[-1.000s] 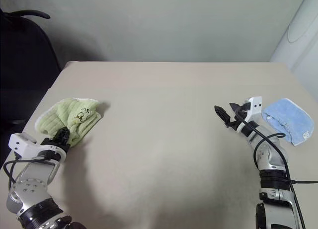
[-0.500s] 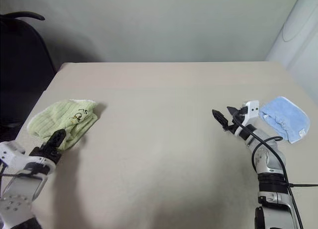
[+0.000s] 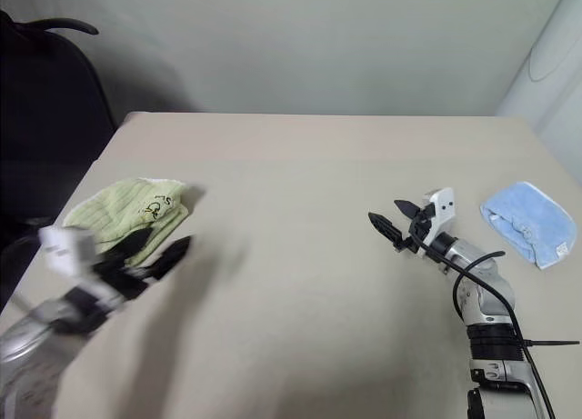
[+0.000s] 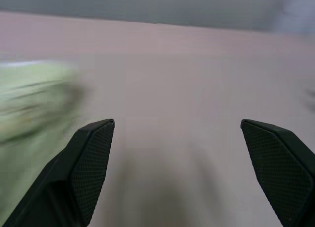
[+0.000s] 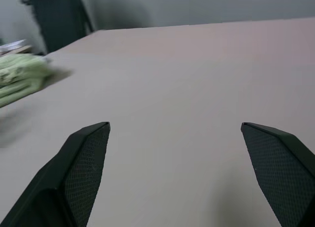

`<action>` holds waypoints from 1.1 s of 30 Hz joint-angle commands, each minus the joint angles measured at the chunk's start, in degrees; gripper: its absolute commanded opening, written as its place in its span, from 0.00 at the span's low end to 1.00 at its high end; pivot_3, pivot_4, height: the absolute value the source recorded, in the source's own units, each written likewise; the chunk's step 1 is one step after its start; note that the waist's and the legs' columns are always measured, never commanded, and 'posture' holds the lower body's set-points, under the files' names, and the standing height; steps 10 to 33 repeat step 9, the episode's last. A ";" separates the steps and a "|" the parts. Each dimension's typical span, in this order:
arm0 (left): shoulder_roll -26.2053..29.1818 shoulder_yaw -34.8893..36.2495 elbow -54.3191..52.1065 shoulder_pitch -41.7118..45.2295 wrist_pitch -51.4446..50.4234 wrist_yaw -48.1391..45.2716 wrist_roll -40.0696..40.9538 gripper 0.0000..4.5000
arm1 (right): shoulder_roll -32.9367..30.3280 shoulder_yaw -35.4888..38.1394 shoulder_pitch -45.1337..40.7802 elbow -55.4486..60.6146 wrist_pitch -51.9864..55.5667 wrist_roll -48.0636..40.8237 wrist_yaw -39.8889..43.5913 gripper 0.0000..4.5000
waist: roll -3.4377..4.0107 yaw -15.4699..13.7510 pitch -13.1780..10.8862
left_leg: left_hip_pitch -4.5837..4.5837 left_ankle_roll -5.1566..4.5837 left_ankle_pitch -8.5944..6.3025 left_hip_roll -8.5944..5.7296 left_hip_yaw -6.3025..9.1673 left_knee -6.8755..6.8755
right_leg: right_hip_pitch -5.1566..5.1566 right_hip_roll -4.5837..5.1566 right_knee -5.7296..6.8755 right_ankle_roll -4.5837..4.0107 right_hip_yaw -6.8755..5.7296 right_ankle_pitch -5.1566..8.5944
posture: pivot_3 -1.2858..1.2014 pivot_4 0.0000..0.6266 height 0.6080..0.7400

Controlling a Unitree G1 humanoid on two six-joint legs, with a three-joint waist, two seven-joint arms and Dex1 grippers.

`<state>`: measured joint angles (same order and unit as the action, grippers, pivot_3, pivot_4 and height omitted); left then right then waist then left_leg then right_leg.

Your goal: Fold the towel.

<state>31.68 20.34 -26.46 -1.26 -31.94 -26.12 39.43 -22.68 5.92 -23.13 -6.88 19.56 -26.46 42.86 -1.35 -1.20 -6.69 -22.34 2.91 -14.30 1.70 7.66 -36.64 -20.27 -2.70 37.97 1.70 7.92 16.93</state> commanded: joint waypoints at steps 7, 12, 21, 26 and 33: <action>-6.58 -14.81 17.47 15.74 10.09 1.22 -16.35 0.99 | 1.02 1.13 1.89 2.66 -4.70 1.91 -1.75 1.00 | 0.01 0.77 -0.02 | -0.14 0.14 0.08 0.05 -0.03 0.08 | -0.19 0.00 0.02 -0.01 0.01 -0.02 | 0.52 0.24 1.00; -6.70 -14.69 18.34 16.04 10.13 0.27 -16.41 0.99 | 1.09 1.53 3.25 3.61 -4.81 1.80 -2.31 1.00 | 0.02 0.77 -0.02 | -0.17 0.14 0.09 0.05 -0.03 0.09 | -0.22 0.00 0.03 -0.01 0.01 -0.03 | 0.52 0.24 1.00; -6.70 -14.69 18.34 16.04 10.13 0.27 -16.41 0.99 | 1.09 1.53 3.25 3.61 -4.81 1.80 -2.31 1.00 | 0.02 0.77 -0.02 | -0.17 0.14 0.09 0.05 -0.03 0.09 | -0.22 0.00 0.03 -0.01 0.01 -0.03 | 0.52 0.24 1.00; -6.70 -14.69 18.34 16.04 10.13 0.27 -16.41 0.99 | 1.09 1.53 3.25 3.61 -4.81 1.80 -2.31 1.00 | 0.02 0.77 -0.02 | -0.17 0.14 0.09 0.05 -0.03 0.09 | -0.22 0.00 0.03 -0.01 0.01 -0.03 | 0.52 0.24 1.00; -6.70 -14.69 18.34 16.04 10.13 0.27 -16.41 0.99 | 1.09 1.53 3.25 3.61 -4.81 1.80 -2.31 1.00 | 0.02 0.77 -0.02 | -0.17 0.14 0.09 0.05 -0.03 0.09 | -0.22 0.00 0.03 -0.01 0.01 -0.03 | 0.52 0.24 1.00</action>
